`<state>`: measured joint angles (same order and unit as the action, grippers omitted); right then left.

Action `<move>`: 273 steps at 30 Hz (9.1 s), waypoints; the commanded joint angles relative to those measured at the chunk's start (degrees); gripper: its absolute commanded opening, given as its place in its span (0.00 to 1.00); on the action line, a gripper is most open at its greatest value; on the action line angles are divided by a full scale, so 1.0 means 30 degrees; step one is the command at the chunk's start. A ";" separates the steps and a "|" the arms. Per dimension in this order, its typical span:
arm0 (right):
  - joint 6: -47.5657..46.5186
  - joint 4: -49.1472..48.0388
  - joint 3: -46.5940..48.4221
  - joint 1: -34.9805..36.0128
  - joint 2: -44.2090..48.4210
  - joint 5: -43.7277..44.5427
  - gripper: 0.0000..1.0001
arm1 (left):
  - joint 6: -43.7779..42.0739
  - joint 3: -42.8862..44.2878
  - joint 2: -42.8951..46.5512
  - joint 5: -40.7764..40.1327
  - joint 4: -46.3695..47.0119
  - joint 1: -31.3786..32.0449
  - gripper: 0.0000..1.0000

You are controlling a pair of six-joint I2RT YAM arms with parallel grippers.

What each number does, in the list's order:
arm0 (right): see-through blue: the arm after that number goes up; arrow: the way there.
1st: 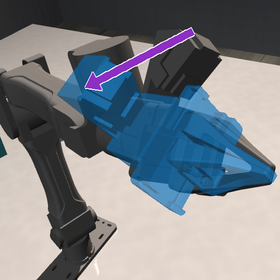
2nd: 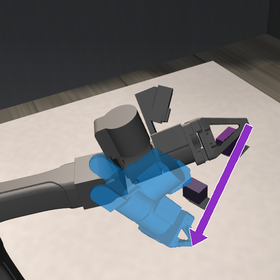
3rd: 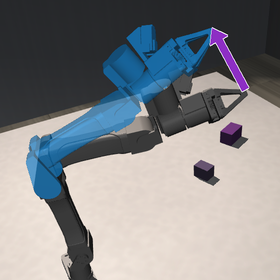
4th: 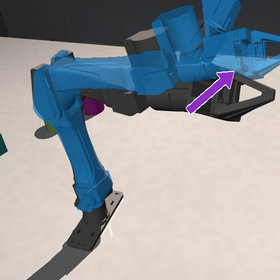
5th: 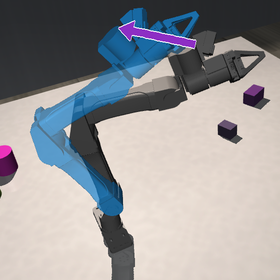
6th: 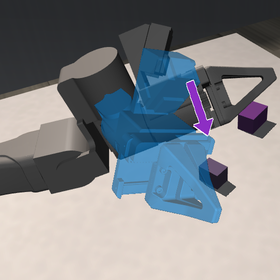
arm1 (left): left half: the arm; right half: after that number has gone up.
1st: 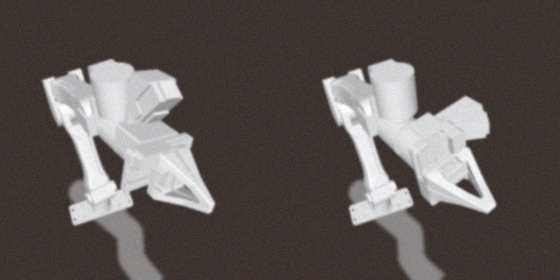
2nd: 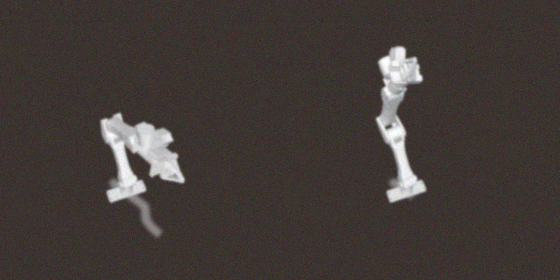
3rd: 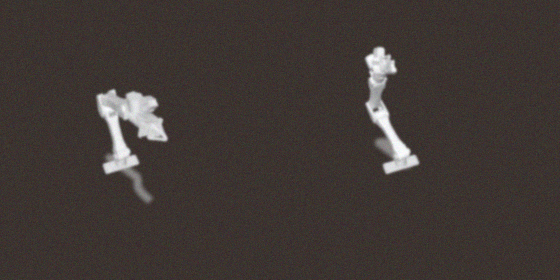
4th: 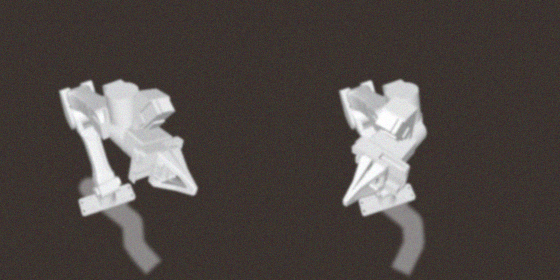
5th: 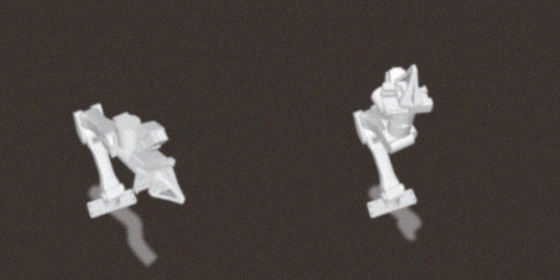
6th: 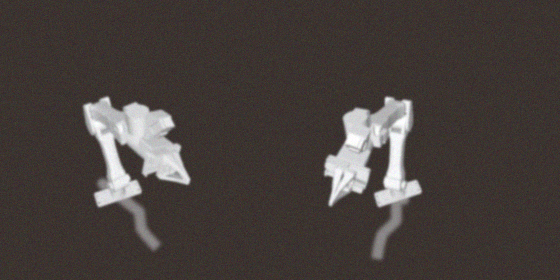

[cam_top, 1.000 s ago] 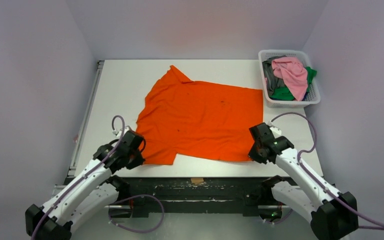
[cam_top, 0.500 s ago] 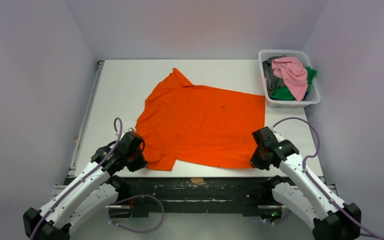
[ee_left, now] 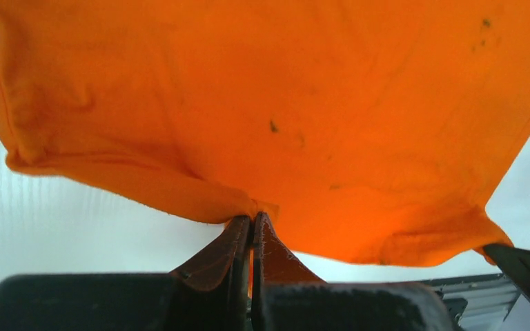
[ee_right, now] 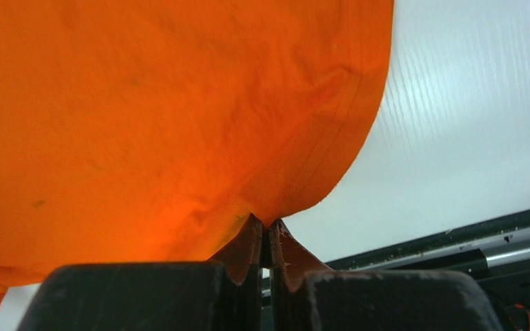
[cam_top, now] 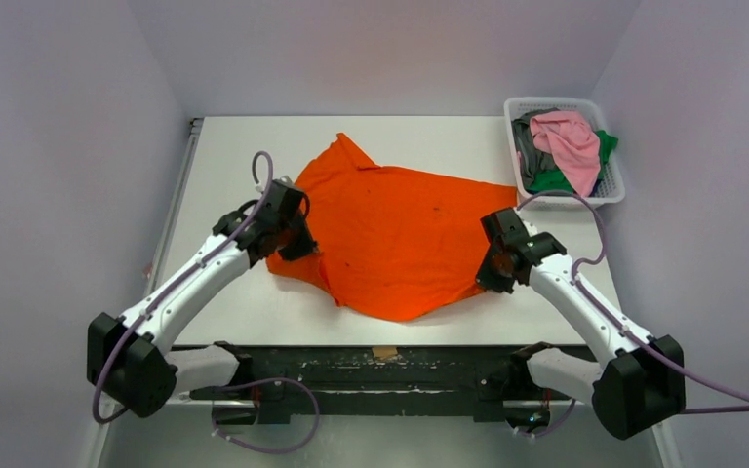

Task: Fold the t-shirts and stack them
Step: Fold the flattened tshirt in 1/3 of the way, then grab the side of the flattened tshirt furthest away from the robot with both arms

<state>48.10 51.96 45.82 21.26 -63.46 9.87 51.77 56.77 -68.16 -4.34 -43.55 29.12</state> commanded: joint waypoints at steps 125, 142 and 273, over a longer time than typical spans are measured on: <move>-1.5775 -1.5242 0.8654 1.5030 -1.5093 -0.1127 0.63 | 0.3045 -0.9807 0.2222 -0.0214 0.1709 -0.0161 0.22; -1.5545 -1.7932 0.4573 1.5046 -1.1943 -0.3226 0.59 | 0.3993 -0.9900 0.1846 -0.0282 0.1700 -0.0166 0.17; -0.4221 -1.1188 0.0003 -0.0273 -0.0129 0.6378 0.94 | -0.4851 1.8964 -2.0518 0.2332 -0.1625 -0.6222 0.00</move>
<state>34.94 14.94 40.16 21.54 -58.85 24.91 38.11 116.42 -136.46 4.05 -47.66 10.52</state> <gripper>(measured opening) 0.952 0.009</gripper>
